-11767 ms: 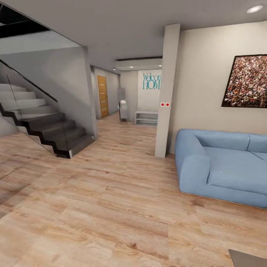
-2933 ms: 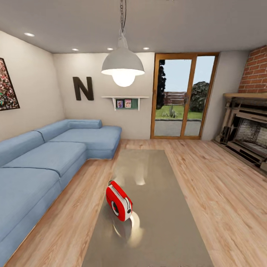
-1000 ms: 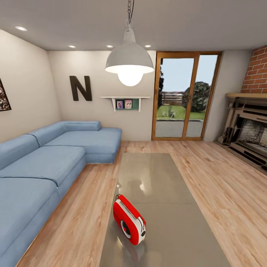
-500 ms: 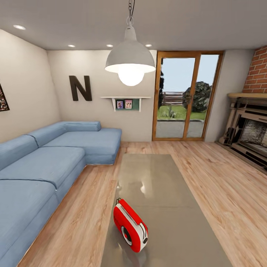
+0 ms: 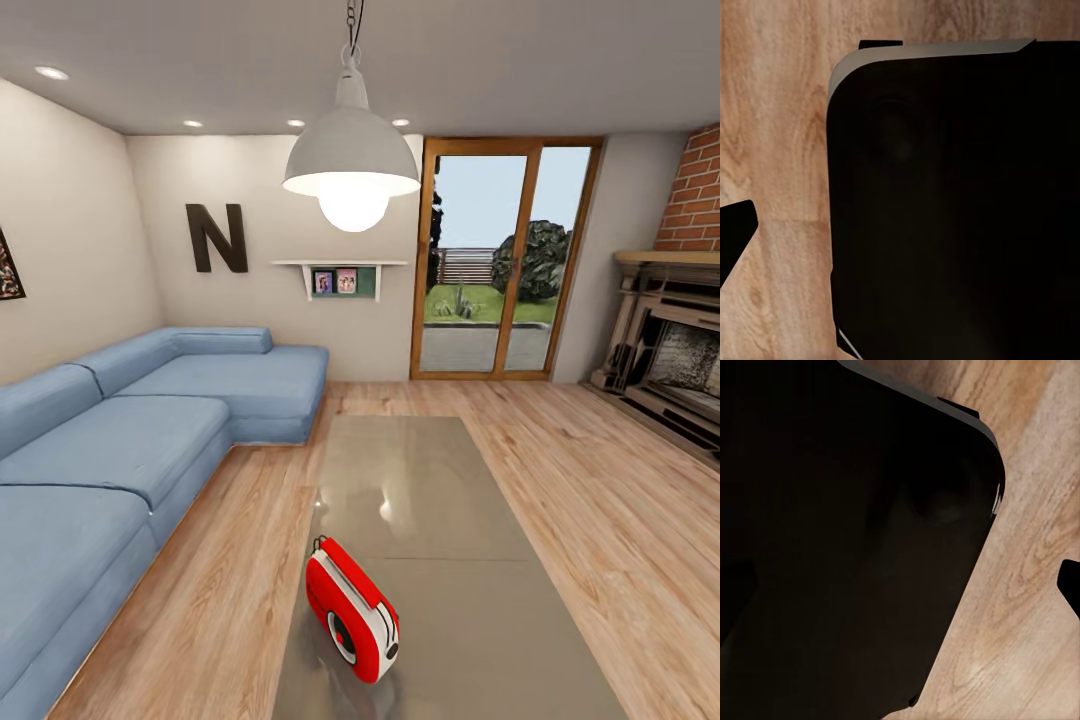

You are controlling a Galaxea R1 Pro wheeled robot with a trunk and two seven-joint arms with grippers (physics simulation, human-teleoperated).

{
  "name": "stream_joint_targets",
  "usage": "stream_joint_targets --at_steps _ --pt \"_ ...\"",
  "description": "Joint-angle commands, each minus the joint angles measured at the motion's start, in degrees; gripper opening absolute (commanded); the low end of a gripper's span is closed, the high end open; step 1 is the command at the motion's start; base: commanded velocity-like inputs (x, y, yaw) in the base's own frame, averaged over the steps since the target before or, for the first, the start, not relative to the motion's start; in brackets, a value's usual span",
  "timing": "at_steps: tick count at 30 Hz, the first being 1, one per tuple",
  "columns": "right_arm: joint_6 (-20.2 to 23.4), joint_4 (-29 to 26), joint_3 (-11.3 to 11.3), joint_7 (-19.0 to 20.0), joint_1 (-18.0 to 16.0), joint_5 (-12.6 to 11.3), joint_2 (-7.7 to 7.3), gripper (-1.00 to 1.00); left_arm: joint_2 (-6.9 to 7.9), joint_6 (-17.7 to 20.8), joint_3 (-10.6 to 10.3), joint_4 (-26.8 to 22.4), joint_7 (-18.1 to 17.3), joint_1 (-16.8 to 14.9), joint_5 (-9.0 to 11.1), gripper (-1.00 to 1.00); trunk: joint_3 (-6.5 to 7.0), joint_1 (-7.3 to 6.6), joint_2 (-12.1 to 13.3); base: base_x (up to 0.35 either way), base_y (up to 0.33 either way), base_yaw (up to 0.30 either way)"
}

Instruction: Turn on the radio receiver that's on the table in the living room.

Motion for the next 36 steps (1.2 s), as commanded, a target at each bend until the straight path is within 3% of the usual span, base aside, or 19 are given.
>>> stream_joint_targets --at_steps 1,10,36 --pt "0.00 0.00 0.00 0.00 0.00 0.00 0.00 1.00 -0.01 -0.01 0.00 0.00 0.00 0.00 0.00 1.00 0.00 0.00 0.00 0.000 0.000 0.000" --pt "-0.02 0.00 0.00 0.00 0.00 0.00 0.00 1.00 0.02 0.02 -0.01 0.00 0.00 0.00 -0.04 1.00 0.00 0.00 0.00 0.000 0.000 0.000" --pt "-0.01 0.00 0.00 0.00 0.00 -0.04 0.00 1.00 0.01 0.03 -0.02 0.00 -0.06 0.00 -0.07 1.00 4.67 -5.71 10.43 0.000 0.000 0.000"
